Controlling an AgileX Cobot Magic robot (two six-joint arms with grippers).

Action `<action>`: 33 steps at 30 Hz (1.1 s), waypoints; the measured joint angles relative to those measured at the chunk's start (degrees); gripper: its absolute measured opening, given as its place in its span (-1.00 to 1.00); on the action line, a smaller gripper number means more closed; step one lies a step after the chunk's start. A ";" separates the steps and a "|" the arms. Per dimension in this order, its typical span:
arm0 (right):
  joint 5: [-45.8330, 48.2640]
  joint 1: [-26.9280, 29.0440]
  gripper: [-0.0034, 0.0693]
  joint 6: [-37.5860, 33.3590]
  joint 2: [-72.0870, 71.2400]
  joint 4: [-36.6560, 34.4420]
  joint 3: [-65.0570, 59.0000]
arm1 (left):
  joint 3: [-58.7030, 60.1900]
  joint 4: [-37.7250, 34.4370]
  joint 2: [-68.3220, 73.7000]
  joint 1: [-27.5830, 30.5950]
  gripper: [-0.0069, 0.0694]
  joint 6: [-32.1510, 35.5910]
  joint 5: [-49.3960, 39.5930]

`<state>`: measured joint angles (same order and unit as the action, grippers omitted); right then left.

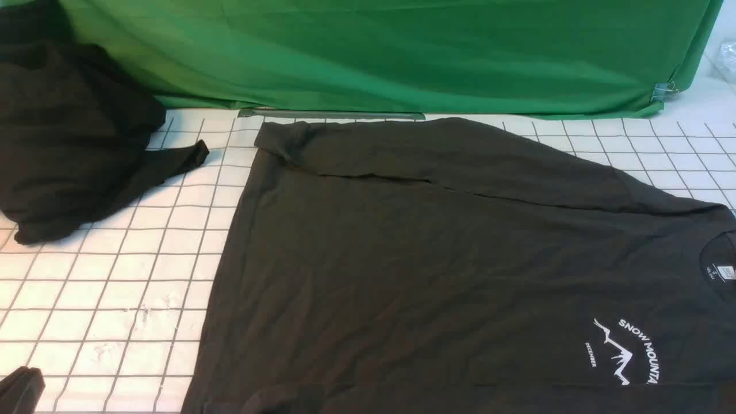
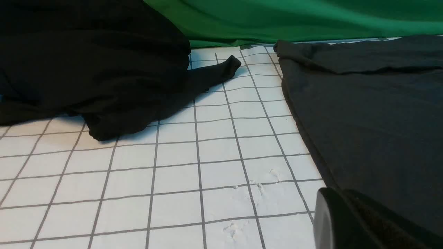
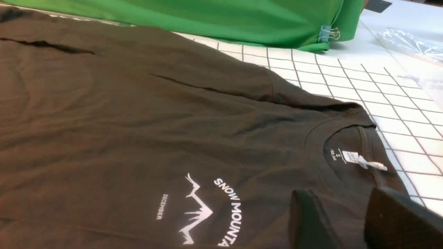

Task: Fold a long-sleeved shirt over a white checkered tablecloth.
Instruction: 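Grasp the left edge of the dark T-shirt lying flat on the table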

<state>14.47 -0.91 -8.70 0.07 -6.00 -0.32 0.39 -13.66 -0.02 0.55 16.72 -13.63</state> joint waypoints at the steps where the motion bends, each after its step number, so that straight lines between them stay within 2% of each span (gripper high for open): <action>1: 0.00 0.00 -0.24 0.00 0.00 0.00 0.00 | 0.00 0.00 0.00 0.00 -0.81 0.00 0.00; 33: 0.00 0.00 -0.24 0.00 0.00 0.00 0.00 | 0.00 1.55 0.00 0.00 -0.81 0.54 0.00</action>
<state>14.47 -0.91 -8.70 0.07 -6.00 -0.32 0.39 -12.11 -0.02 0.55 17.26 -13.63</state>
